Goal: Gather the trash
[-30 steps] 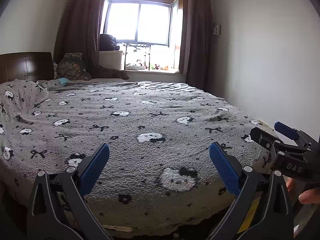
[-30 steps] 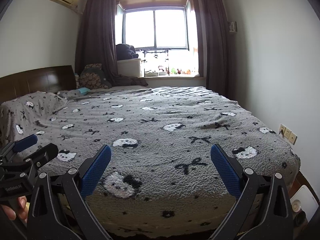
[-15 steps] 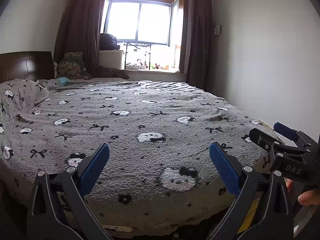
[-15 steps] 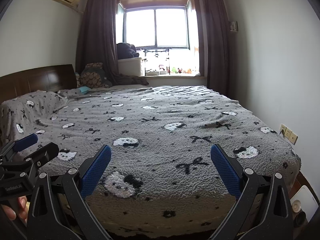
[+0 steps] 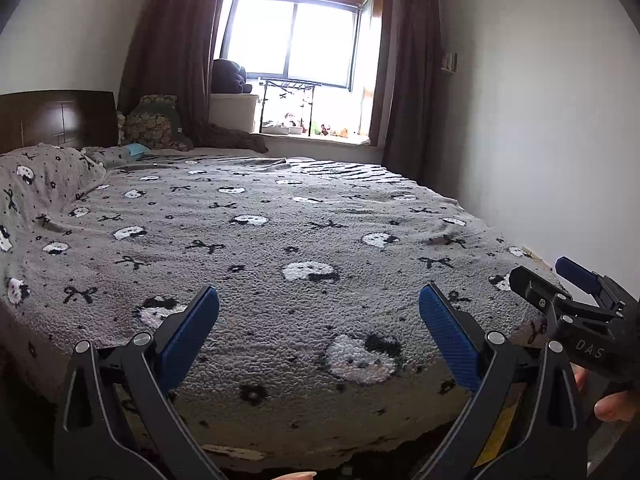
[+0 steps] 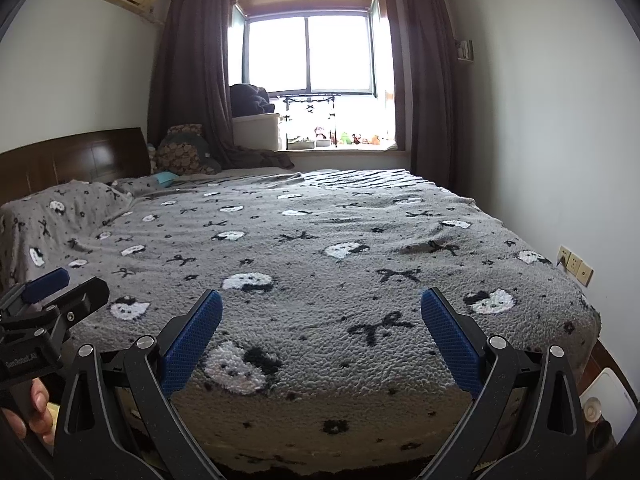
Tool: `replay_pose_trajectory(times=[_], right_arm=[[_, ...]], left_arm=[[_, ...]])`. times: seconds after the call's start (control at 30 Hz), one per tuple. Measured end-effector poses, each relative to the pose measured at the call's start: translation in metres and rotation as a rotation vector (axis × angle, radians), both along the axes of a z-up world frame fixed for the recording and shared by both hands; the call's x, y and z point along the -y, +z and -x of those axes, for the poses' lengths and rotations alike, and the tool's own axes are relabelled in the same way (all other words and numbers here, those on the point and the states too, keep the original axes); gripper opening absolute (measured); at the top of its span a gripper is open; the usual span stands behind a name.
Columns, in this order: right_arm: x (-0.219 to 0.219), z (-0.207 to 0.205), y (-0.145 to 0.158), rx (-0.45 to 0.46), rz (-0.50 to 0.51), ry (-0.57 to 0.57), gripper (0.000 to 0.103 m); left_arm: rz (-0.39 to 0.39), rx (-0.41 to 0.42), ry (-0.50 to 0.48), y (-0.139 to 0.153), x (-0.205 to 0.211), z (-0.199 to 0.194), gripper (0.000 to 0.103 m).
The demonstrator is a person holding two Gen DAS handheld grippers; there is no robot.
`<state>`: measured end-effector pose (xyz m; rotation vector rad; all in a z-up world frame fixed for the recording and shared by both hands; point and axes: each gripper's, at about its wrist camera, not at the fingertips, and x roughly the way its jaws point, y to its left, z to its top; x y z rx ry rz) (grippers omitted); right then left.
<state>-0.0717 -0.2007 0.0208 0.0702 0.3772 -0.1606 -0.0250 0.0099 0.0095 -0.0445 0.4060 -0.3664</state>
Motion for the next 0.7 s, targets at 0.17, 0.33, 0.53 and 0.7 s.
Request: replay_pose_trajectory(times=[0.17,0.33,0.53,0.7], right_arm=[[0.0004,-0.0007,-0.0011,-0.003,0.001,0.001,0.100],[0.0002,-0.0032,-0.0027,-0.011,0.000,-0.006,0.100],[0.0000,-0.0037,-0.0030,-0.011,0.000,-0.003,0.100],[0.0008,-0.0026,-0.0033,-0.012,-0.003,-0.010,0.100]], left_arm=[[0.015,-0.006,0.005,-0.0004,-0.0018,-0.0003,0.095],[0.001,-0.001,0.007,-0.0010,-0.0010,-0.0004,0.095],[-0.028,-0.010,0.031,-0.0008,-0.0005,-0.0024,0.095],[-0.040,-0.027,0.037,-0.0022,0.0011,-0.0052,0.095]])
